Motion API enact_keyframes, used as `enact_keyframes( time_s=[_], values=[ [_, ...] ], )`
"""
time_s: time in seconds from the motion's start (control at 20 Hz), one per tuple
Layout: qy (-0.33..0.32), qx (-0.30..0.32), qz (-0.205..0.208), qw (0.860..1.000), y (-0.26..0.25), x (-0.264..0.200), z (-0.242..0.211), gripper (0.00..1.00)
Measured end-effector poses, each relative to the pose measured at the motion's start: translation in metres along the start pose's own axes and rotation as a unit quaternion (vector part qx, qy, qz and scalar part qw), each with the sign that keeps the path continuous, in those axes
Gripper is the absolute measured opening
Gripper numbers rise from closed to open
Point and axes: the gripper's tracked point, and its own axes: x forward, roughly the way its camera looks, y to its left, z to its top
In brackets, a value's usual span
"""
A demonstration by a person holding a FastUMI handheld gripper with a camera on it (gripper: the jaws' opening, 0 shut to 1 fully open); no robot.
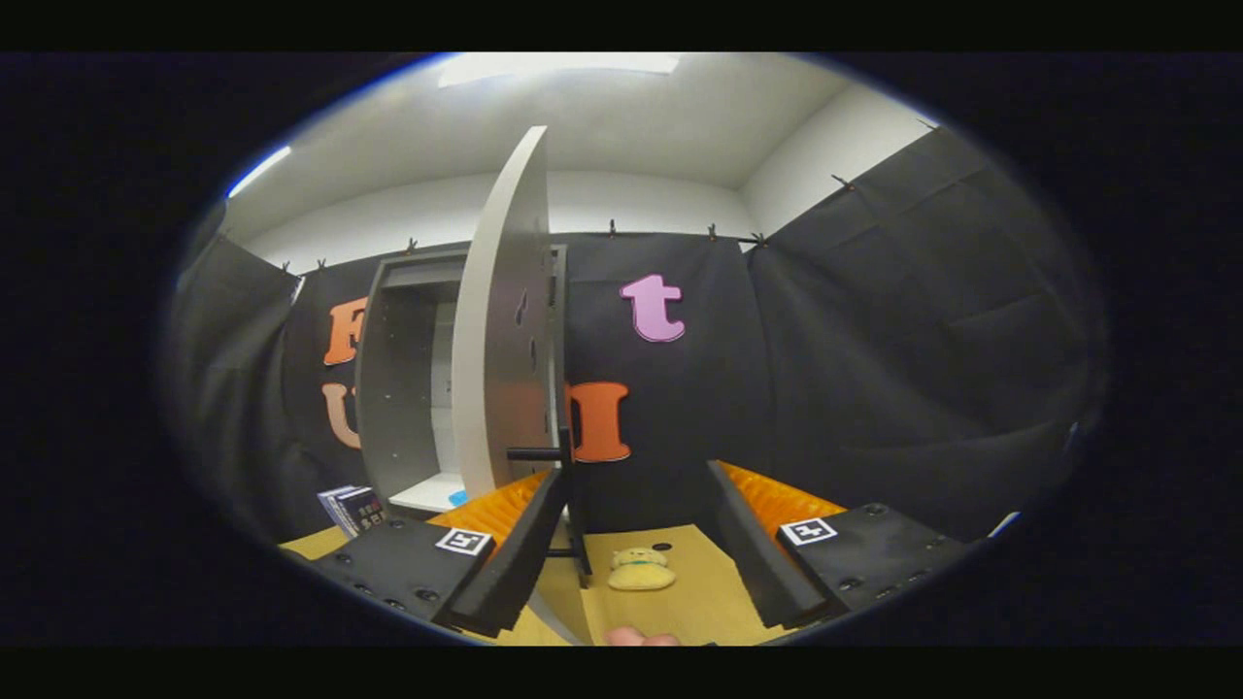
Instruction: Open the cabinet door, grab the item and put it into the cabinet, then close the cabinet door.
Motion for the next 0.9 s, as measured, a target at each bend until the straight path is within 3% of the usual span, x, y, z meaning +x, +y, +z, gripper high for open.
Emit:
enact_keyframes(
  time_s=[0.2, 0.5, 0.75, 0.9],
  values=[
    [-0.008, -0.036, 0.004, 0.999, 0.028, -0.004, 0.004, 0.91],
    [0.001, -0.032, 0.056, 0.998, 0.106, -0.003, 0.000, 0.91],
    [-0.006, -0.064, 0.062, 0.996, 0.163, 0.003, 0.000, 0.88],
    [-0.005, -0.070, 0.090, 0.993, 0.211, -0.003, -0.004, 0.88]
  ],
)
